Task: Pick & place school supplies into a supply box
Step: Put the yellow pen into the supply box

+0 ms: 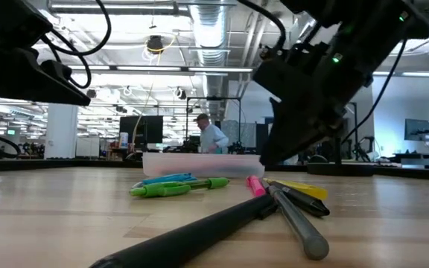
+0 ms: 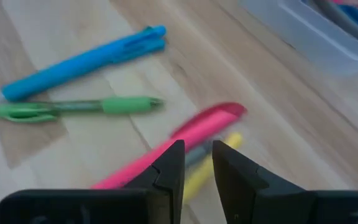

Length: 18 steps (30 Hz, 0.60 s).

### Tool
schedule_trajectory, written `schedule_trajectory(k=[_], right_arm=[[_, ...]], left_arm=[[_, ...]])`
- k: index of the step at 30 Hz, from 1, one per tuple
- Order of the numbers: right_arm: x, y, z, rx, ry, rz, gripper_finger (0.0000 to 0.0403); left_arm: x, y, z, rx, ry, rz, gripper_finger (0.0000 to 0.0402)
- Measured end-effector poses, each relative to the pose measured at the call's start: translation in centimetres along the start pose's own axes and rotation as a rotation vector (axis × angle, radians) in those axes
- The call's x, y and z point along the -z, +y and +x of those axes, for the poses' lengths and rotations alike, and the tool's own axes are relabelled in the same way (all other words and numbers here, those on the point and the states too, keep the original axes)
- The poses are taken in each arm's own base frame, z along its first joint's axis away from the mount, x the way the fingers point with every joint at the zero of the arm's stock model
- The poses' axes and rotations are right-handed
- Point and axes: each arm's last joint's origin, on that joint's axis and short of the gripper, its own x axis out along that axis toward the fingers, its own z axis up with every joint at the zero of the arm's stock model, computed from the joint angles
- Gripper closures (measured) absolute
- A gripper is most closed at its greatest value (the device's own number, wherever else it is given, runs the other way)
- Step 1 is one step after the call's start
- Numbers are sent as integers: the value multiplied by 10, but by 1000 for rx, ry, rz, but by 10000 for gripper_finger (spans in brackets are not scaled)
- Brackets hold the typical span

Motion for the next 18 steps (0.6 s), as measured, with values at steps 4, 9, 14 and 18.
schedule_trajectory(k=[4, 9, 14, 18], right_arm=[[-1, 0, -1, 32, 27, 14, 328], [3, -2, -2, 56, 47, 36, 328], [4, 0, -3, 52, 47, 33, 328], [4, -1, -3, 53, 47, 33, 328]], left_arm=[[0, 0, 0, 0, 1, -5, 288], [0, 0, 0, 2, 1, -10, 288], [0, 0, 0, 2, 1, -15, 288], [0, 0, 0, 3, 2, -24, 288]])
